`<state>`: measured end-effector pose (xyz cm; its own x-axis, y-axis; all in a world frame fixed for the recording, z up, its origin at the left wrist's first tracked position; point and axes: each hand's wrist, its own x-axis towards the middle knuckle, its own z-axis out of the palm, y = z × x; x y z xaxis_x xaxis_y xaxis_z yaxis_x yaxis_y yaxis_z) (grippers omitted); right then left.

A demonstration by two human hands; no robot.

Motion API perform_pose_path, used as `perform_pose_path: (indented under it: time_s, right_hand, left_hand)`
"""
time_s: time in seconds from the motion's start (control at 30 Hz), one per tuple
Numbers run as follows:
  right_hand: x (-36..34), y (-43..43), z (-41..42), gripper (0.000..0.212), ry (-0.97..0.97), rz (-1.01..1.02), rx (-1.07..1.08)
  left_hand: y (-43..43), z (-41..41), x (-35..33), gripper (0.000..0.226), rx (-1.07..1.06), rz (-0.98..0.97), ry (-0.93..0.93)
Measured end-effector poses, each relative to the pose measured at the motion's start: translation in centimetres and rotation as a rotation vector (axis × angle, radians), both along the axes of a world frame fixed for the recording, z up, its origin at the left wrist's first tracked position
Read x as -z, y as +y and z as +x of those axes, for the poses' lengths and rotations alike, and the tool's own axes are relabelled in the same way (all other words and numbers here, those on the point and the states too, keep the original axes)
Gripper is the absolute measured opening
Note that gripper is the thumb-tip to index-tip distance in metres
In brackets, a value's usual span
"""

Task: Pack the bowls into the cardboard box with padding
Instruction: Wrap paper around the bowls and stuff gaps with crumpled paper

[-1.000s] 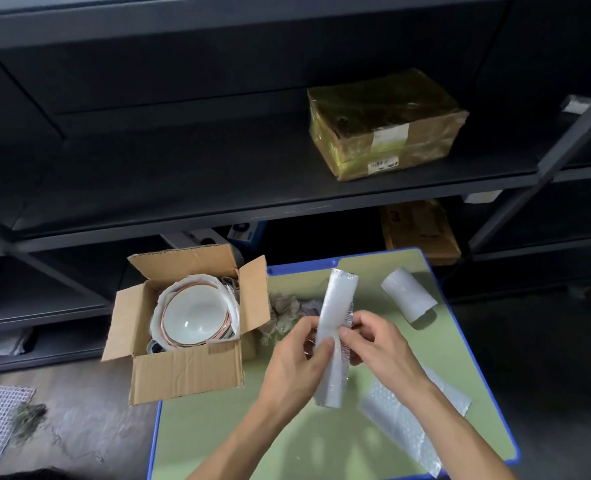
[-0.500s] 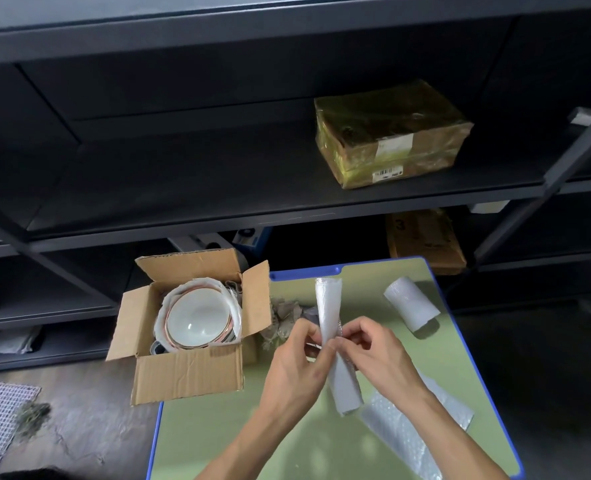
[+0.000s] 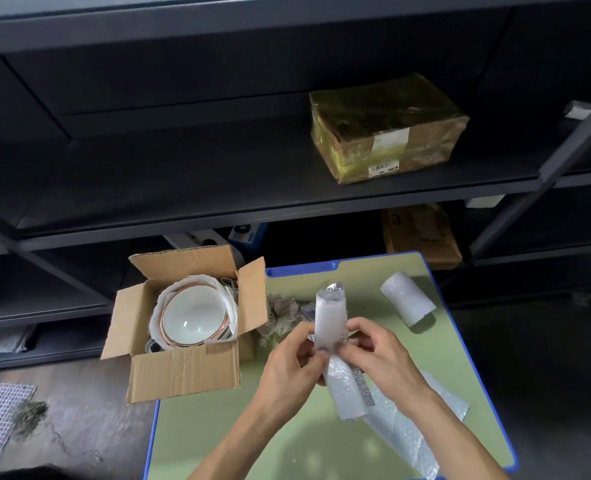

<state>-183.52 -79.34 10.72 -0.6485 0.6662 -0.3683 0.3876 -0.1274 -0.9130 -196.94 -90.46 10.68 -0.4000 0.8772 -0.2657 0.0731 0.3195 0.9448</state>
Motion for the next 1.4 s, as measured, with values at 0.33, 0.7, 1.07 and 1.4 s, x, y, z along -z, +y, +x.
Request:
perform_pose_path:
  time_s: [0.33, 0.7, 1.07, 1.4]
  right_hand:
    - [-0.2, -0.2, -0.6, 0.008, 0.243, -0.368, 0.055]
    - [-1.2, -0.3, -0.2, 0.034, 0.088, -0.378, -0.09]
    - [-1.4, -0.7, -0.7, 0.027, 0.004, -0.15, -0.018]
    - [-1.6, -1.5, -2.6, 0.027, 0.116, -0.115, 0.004]
  left_hand:
    - [-0.2, -0.1, -0.3, 0.018, -0.139, 0.002, -0.448]
    - [-0.1, -0.5, 0.1, 0.049, -0.316, -0.006, -0.099]
    - [-0.8, -0.6, -1.4, 0.035, -0.172, 0.013, -0.039]
    - [-2.1, -2.3, -2.2, 0.021, -0.27, 0.066, -0.039]
